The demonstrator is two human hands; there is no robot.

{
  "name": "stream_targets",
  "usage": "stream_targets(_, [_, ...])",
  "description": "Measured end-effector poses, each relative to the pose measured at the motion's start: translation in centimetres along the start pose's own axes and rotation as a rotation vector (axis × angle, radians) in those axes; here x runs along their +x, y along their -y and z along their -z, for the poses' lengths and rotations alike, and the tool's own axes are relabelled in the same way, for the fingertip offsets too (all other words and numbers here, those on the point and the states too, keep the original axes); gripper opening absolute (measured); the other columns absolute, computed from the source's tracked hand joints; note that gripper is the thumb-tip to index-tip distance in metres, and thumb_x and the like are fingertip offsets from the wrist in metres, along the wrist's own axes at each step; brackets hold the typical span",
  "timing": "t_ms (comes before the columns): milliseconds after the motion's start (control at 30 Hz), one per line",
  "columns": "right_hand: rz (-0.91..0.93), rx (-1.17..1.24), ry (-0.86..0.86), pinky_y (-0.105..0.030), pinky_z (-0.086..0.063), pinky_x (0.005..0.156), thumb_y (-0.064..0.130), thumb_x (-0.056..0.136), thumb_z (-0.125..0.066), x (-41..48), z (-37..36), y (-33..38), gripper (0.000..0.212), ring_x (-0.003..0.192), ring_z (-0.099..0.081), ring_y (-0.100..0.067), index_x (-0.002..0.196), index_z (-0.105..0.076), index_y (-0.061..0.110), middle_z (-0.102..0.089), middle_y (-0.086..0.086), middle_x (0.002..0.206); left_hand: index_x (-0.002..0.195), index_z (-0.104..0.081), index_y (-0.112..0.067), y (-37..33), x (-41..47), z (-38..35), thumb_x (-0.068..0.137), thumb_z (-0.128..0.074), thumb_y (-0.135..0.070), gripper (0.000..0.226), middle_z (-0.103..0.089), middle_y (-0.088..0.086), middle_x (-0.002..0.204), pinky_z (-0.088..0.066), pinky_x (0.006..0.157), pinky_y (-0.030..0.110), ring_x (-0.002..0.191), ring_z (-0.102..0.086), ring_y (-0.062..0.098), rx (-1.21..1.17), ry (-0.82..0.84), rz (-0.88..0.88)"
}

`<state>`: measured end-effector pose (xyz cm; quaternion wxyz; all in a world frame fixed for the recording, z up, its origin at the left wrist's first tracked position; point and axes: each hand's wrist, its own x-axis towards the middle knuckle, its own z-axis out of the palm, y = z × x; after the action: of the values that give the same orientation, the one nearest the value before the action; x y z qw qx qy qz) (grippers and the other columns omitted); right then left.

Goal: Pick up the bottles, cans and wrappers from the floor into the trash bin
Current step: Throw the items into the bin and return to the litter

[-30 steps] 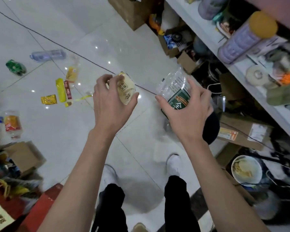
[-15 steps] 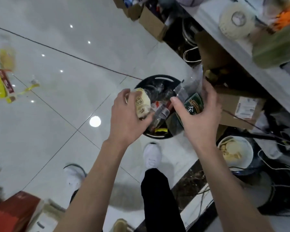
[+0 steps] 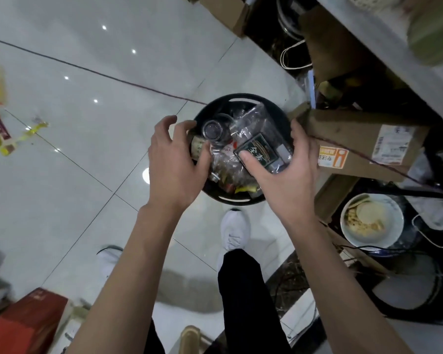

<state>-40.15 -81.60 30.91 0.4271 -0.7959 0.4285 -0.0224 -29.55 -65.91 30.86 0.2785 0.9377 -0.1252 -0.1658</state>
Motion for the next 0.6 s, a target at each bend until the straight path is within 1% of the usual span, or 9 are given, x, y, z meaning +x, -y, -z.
stream_targets(200, [0.123,-0.013,-0.065,-0.053,-0.043,0.111,0.071,0.075,-0.073,-0.5,0.4,3.7,0.092,0.137,-0.048,-0.021,0.150,-0.044,0.026,-0.050,-0.002,0.141,0.136,-0.051,-0.014,-0.7,0.1,4.1,0.095,-0.056,-0.039,0.048,-0.042,0.014,0.144,-0.043,0.105,0.051,0.129,-0.047,0.031,-0.052,-0.048,-0.024])
stream_targets(333, [0.227,-0.022,-0.071,-0.056,-0.042,0.110,0.063,0.081,-0.073,-1.7,-0.3,8.2,0.085,0.133,-0.052,-0.022,0.149,-0.046,0.020,-0.052,-0.006,0.139,0.135,-0.052,-0.014,0.1,-0.6,8.4,0.095,-0.056,-0.037,0.045,-0.043,0.013,0.143,-0.043,0.105,0.050,0.126,-0.048,0.029,-0.070,-0.099,-0.039])
stream_targets(500, [0.276,0.007,0.020,-0.051,-0.042,0.112,0.069,0.080,-0.066,-4.3,-2.2,14.5,0.085,0.134,-0.050,-0.020,0.149,-0.045,0.025,-0.048,-0.001,0.140,0.137,-0.050,-0.016,3.0,-1.9,15.0,0.097,-0.057,-0.034,0.045,-0.043,0.008,0.143,-0.044,0.104,0.048,0.127,-0.048,0.025,-0.102,-0.172,-0.002])
stream_targets(600, [0.306,0.018,0.065,-0.050,-0.041,0.113,0.068,0.079,-0.065,-6.7,-4.3,18.5,0.080,0.133,-0.047,-0.016,0.147,-0.045,0.030,-0.046,0.006,0.139,0.138,-0.050,-0.015,5.8,-3.0,19.5,0.097,-0.057,-0.031,0.044,-0.045,0.005,0.140,-0.045,0.103,0.046,0.125,-0.049,0.021,-0.119,-0.221,0.020])
